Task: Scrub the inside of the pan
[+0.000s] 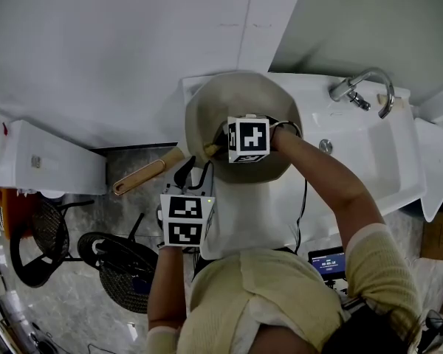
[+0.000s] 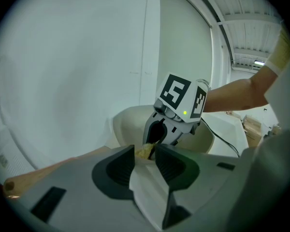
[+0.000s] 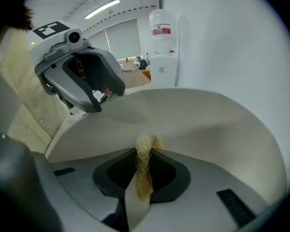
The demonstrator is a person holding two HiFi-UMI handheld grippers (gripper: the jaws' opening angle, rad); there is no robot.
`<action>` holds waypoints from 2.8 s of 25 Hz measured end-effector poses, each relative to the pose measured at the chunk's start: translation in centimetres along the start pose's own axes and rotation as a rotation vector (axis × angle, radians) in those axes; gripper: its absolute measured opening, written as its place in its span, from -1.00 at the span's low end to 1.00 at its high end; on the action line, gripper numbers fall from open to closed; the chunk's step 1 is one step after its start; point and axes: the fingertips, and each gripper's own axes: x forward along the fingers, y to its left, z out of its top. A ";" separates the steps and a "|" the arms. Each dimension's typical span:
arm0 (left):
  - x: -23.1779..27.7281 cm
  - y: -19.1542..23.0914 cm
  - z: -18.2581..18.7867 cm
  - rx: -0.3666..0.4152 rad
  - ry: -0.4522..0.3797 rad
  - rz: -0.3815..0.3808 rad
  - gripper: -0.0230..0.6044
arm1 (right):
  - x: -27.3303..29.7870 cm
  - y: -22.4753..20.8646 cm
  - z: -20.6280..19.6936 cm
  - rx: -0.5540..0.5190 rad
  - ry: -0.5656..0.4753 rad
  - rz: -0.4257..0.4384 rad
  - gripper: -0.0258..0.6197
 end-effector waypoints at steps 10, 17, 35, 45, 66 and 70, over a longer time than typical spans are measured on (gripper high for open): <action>0.1 -0.1 0.0 -0.004 -0.001 -0.012 -0.34 | -0.6 3.4 -2.2 0.003 0.089 0.192 -0.68; 0.2 -0.1 0.0 0.000 0.003 -0.012 -0.34 | -1.5 5.3 -4.8 0.027 0.222 0.304 -0.68; 0.2 -0.2 0.1 0.021 0.011 -0.015 -0.34 | -4.6 5.5 -11.3 0.138 0.544 0.338 -0.68; 0.2 -0.2 0.1 0.021 -0.001 -0.009 -0.34 | -5.6 3.6 -13.7 0.124 0.720 0.229 -0.68; 0.0 -0.1 0.1 0.017 -0.013 -0.009 -0.34 | -7.3 -6.0 -14.8 -0.007 0.730 -0.298 -0.68; 0.0 -0.1 0.0 0.015 -0.014 -0.012 -0.34 | -7.2 -8.0 -14.3 -0.027 0.686 -0.409 -0.68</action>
